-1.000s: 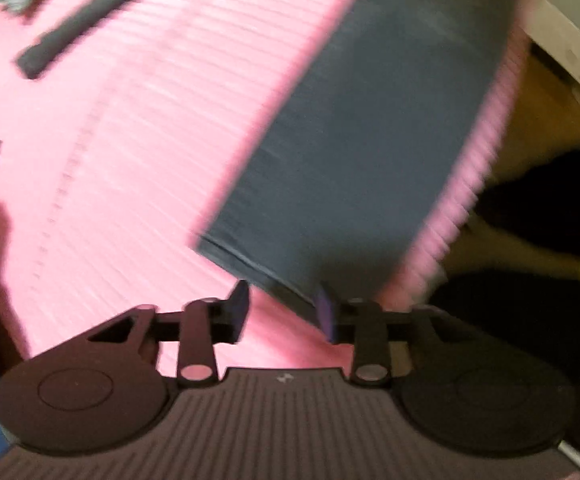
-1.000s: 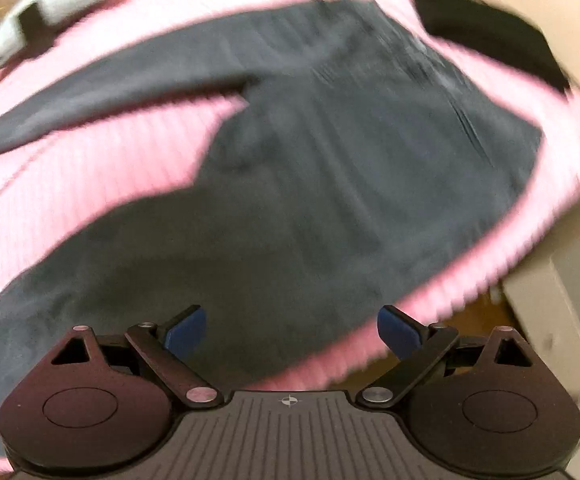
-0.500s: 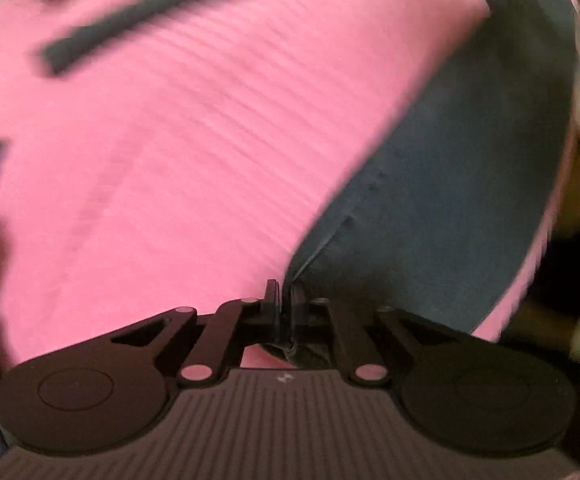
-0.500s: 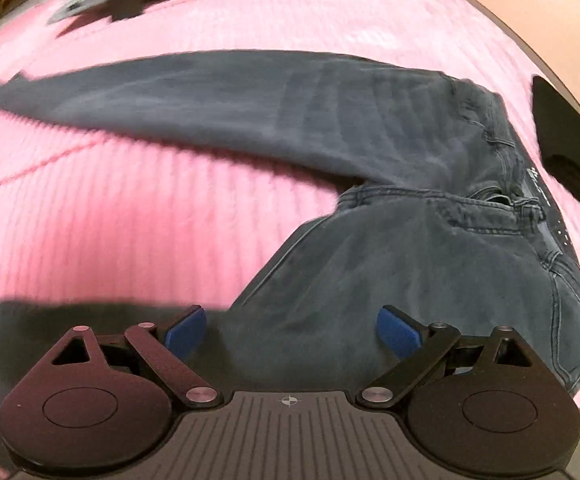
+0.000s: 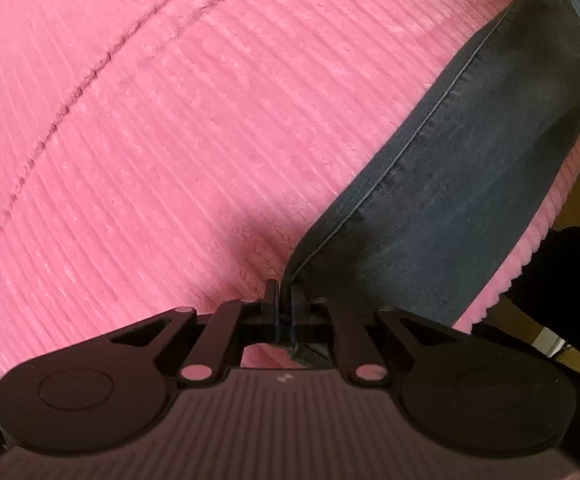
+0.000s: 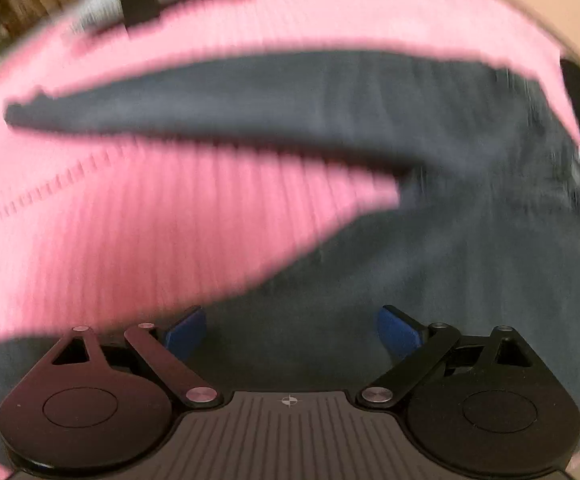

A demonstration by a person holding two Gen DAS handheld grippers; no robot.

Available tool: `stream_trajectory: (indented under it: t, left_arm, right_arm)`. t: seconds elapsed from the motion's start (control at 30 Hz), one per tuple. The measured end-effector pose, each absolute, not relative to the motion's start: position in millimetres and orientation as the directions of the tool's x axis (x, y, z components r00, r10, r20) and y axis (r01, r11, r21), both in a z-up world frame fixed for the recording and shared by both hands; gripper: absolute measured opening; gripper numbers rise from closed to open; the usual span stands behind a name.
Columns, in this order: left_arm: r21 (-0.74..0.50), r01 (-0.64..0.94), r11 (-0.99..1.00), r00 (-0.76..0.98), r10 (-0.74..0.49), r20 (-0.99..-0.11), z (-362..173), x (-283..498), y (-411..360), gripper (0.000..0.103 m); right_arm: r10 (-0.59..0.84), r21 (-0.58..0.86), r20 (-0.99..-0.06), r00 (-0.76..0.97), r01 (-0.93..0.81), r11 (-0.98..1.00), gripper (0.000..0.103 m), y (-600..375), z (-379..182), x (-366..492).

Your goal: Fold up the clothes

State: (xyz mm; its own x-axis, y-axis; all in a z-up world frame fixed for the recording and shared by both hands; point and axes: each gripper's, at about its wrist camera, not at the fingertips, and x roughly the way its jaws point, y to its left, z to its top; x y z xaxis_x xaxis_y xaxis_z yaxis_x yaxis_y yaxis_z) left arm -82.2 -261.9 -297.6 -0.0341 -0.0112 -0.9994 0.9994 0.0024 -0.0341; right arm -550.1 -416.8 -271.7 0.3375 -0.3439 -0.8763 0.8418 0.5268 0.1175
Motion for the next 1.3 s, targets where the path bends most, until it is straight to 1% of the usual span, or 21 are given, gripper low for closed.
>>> stream_trajectory:
  t: [0.07, 0.1, 0.17, 0.2, 0.27, 0.33, 0.4, 0.43, 0.47, 0.5, 0.6, 0.7, 0.77, 0.8, 0.83, 0.87, 0.9, 0.93, 1.1, 1.27, 1.3]
  left_arm:
    - [-0.034, 0.999, 0.017, -0.034, -0.023, -0.999, -293, -80, -259, 0.005]
    - [-0.030, 0.999, 0.037, -0.028, -0.049, -0.998, -291, -74, -267, 0.005]
    - [-0.020, 0.997, 0.076, -0.012, -0.100, -0.995, -285, -66, -271, 0.005]
    - [-0.013, 0.997, 0.076, -0.005, -0.101, -0.995, -287, -66, -272, 0.006]
    - [-0.002, 0.998, 0.059, 0.002, -0.082, -0.997, -294, -67, -271, 0.011]
    - [0.041, 0.999, 0.036, 0.043, -0.053, -0.998, -300, -71, -272, 0.025]
    - [0.112, 0.994, 0.005, 0.112, -0.085, -0.990, -293, -82, -258, 0.033]
    - [0.148, 0.989, -0.010, 0.146, -0.102, -0.984, -289, -88, -252, 0.035]
    - [0.183, 0.983, -0.024, 0.179, -0.120, -0.977, -286, -93, -245, 0.033]
    - [0.198, 0.976, -0.095, 0.184, -0.140, -0.973, -284, -108, -234, 0.032]
    - [0.241, 0.921, -0.307, 0.184, -0.204, -0.962, -280, -152, -202, 0.032]
    - [0.194, 0.856, -0.479, 0.124, -0.174, -0.977, -305, -191, -176, 0.034]
    - [0.226, 0.799, -0.557, 0.150, -0.179, -0.972, -327, -208, -165, 0.035]
    - [0.258, 0.787, -0.560, 0.182, -0.188, -0.965, -336, -210, -164, 0.034]
    - [0.289, 0.775, -0.562, 0.214, -0.197, -0.957, -344, -211, -164, 0.027]
    - [0.295, 0.778, -0.554, 0.219, -0.200, -0.955, -347, -210, -166, 0.021]
    - [0.299, 0.783, -0.546, 0.224, -0.202, -0.954, -348, -208, -169, 0.010]
    - [0.281, 0.789, -0.547, 0.210, -0.189, -0.959, -344, -207, -169, 0.004]
    - [0.162, 0.811, -0.561, 0.112, -0.123, -0.986, -318, -197, -162, 0.004]
    - [0.094, 0.827, -0.554, 0.082, -0.047, -0.996, -331, -190, -170, 0.007]
    - [0.086, 0.827, -0.555, 0.082, -0.032, -0.996, -333, -189, -173, 0.011]
  right_arm:
    - [-0.264, 0.169, -0.907, 0.327, 0.860, 0.482, 0.095, -428, -290, -538]
    - [-0.244, 0.175, -0.914, 0.325, 0.856, 0.486, 0.101, -431, -299, -531]
    - [-0.245, 0.163, -0.912, 0.328, 0.840, 0.517, 0.103, -435, -309, -519]
    - [-0.254, 0.167, -0.907, 0.336, 0.841, 0.515, 0.103, -438, -309, -518]
    - [-0.263, 0.197, -0.895, 0.361, 0.848, 0.492, 0.103, -442, -303, -522]
    - [-0.272, 0.218, -0.882, 0.384, 0.846, 0.487, 0.103, -435, -290, -530]
    - [-0.286, 0.209, -0.876, 0.389, 0.839, 0.501, 0.103, -417, -275, -537]
    - [-0.291, 0.202, -0.874, 0.390, 0.835, 0.512, 0.103, -406, -269, -540]
    - [-0.296, 0.195, -0.872, 0.391, 0.830, 0.522, 0.103, -395, -262, -543]
    - [-0.296, 0.190, -0.872, 0.390, 0.827, 0.529, 0.103, -381, -259, -545]
    - [-0.276, 0.184, -0.888, 0.369, 0.833, 0.522, 0.103, -342, -259, -552]
    - [-0.235, 0.185, -0.916, 0.326, 0.861, 0.474, 0.103, -314, -278, -561]
    - [-0.225, 0.169, -0.928, 0.296, 0.876, 0.452, 0.103, -305, -287, -566]
    - [-0.231, 0.164, -0.928, 0.292, 0.878, 0.450, 0.103, -305, -287, -567]
    - [-0.236, 0.159, -0.928, 0.288, 0.880, 0.447, 0.103, -304, -288, -567]
    - [-0.241, 0.154, -0.928, 0.284, 0.882, 0.445, 0.103, -304, -288, -568]
    - [-0.246, 0.149, -0.928, 0.280, 0.884, 0.443, 0.103, -303, -288, -569]
    - [-0.255, 0.142, -0.928, 0.274, 0.888, 0.437, 0.103, -305, -287, -570]
    - [-0.310, 0.127, -0.916, 0.254, 0.918, 0.377, 0.103, -308, -271, -586]
    - [-0.209, 0.160, -0.946, 0.248, 0.917, 0.366, 0.103, -320, -299, -596]
    - [-0.190, 0.158, -0.952, 0.239, 0.919, 0.362, 0.103, -323, -305, -597]
